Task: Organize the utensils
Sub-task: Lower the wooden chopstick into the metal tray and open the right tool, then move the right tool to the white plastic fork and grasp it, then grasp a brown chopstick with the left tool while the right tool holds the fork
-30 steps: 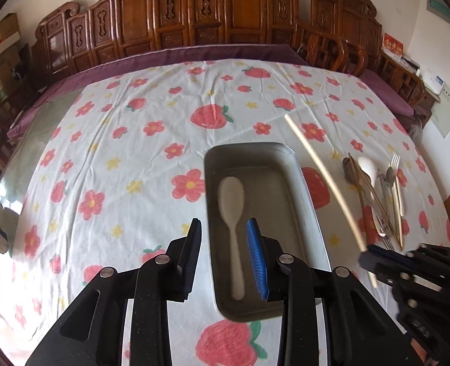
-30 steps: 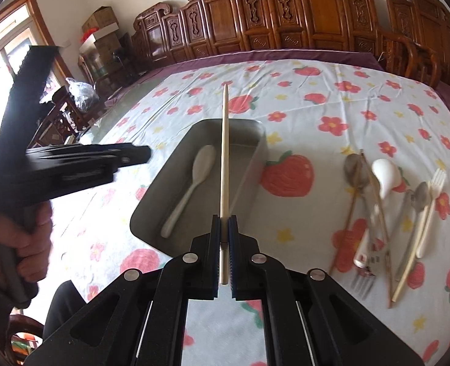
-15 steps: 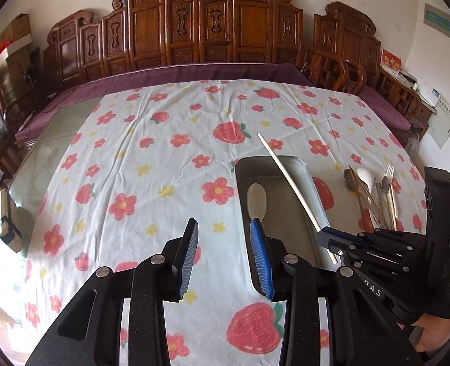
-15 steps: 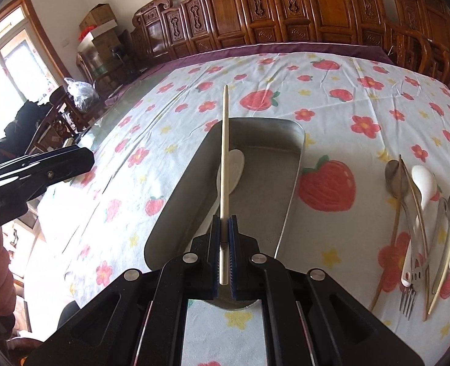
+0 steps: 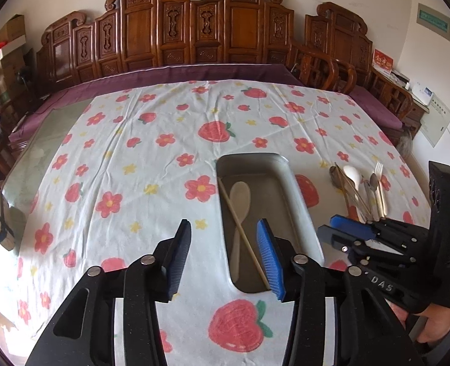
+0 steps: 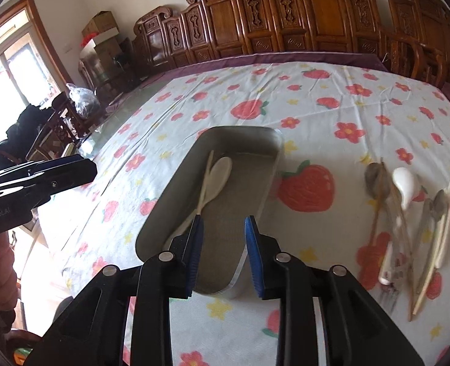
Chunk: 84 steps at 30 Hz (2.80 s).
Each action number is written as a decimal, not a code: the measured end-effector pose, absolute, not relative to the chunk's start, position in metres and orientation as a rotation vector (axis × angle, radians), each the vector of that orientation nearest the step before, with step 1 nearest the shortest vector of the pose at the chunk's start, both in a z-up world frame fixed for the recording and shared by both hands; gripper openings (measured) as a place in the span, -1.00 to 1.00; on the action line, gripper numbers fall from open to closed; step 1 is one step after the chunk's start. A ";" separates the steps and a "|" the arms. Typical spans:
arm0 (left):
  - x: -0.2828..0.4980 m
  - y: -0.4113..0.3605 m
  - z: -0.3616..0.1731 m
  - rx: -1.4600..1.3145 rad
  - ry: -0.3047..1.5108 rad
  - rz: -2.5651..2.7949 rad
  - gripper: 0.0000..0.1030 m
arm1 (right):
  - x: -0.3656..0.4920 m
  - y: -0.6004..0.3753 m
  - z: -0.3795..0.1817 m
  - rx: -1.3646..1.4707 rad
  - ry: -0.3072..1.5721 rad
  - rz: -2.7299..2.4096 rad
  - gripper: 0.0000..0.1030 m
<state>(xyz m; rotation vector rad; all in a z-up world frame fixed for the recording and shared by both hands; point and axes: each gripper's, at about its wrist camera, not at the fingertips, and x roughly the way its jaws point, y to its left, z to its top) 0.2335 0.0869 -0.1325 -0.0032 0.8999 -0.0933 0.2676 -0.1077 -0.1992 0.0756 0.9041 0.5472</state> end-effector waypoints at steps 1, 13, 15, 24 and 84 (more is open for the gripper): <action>0.232 0.082 -0.132 -0.002 0.897 -0.100 -0.02 | 0.265 -0.116 -0.197 0.063 0.892 0.540 -0.40; 0.230 0.027 -0.138 0.016 0.873 -0.170 0.53 | 0.263 -0.248 -0.212 -0.034 0.872 0.330 -0.40; 0.231 0.017 -0.143 0.015 0.879 -0.180 0.54 | 0.268 -0.272 -0.220 -0.027 0.883 0.287 -0.40; 0.232 -0.026 -0.156 0.054 0.873 -0.219 0.67 | 0.310 -0.329 -0.255 0.015 0.961 0.180 -0.40; 0.324 -0.149 -0.260 0.168 1.112 -0.281 -0.31 | 0.306 -0.354 -0.255 0.006 1.035 0.165 -0.84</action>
